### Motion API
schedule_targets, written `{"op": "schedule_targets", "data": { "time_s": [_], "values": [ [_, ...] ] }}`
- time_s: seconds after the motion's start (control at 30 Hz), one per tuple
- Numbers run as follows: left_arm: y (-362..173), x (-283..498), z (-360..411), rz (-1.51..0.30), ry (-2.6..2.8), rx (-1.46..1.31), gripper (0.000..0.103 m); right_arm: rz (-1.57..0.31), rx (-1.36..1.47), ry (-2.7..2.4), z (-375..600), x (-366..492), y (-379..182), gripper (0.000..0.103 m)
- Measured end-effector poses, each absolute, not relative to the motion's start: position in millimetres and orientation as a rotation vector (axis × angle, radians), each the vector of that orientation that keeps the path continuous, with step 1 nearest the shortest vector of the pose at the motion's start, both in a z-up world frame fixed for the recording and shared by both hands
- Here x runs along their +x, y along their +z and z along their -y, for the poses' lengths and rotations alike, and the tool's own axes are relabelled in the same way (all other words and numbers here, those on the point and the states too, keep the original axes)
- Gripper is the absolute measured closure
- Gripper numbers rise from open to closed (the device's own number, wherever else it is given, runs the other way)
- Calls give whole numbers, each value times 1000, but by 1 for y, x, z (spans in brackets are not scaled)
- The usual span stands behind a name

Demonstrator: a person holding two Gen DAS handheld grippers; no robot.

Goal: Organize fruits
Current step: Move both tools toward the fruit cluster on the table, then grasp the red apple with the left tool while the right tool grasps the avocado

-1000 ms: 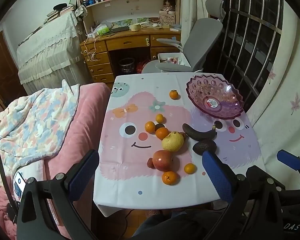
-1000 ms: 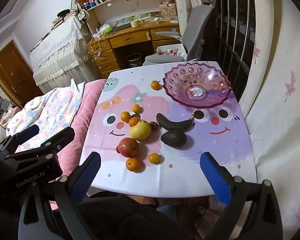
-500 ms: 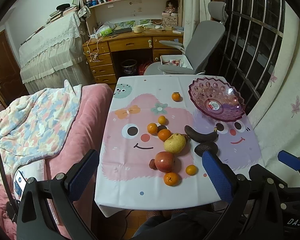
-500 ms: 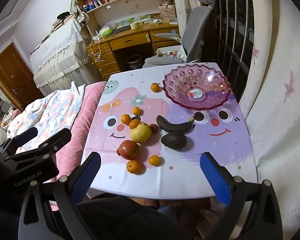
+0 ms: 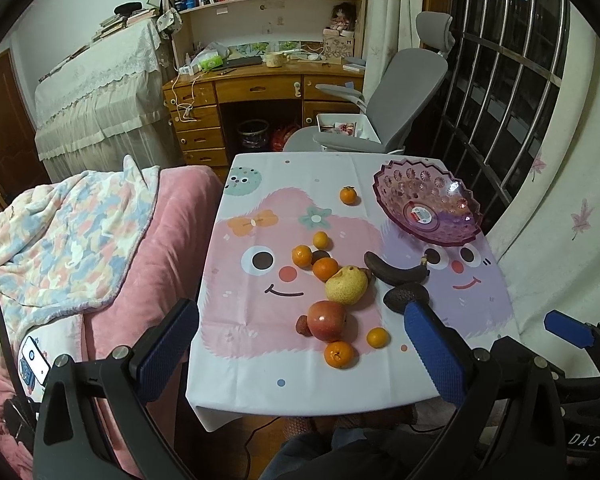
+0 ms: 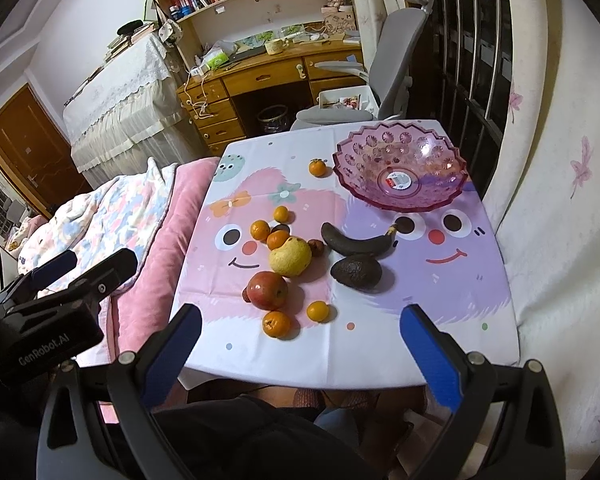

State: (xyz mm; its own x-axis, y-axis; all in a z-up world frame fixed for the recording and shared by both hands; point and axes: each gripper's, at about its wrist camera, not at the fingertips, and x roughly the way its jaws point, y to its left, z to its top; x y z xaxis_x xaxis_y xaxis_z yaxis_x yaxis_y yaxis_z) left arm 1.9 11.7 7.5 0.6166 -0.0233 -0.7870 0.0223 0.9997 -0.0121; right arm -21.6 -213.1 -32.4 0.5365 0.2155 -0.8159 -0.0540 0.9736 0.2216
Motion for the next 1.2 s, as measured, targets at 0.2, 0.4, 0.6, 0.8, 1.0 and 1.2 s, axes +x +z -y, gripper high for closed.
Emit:
{"op": "schedule_targets", "data": {
  "time_s": [0.2, 0.4, 0.6, 0.8, 1.0, 1.2],
  "values": [
    [0, 6, -21, -939, -38, -14, 1, -983, 167, 137, 208, -24, -35, 3],
    [-15, 13, -28, -983, -78, -8, 1, -975, 176, 93, 198, -25, -41, 3],
    [-39, 29, -33, -1027, -157, 18, 1, -940, 170, 19, 192, -23, -49, 3],
    [-66, 49, -33, -1100, -196, 35, 1, -924, 127, -45, 187, -14, -71, 3],
    [-97, 72, -28, -1143, -209, 75, 1, -940, 100, -73, 192, 8, -102, 3],
    [-145, 106, -15, -1239, -202, 67, 1, -981, 115, -79, 205, 38, -142, 3]
  ]
}}
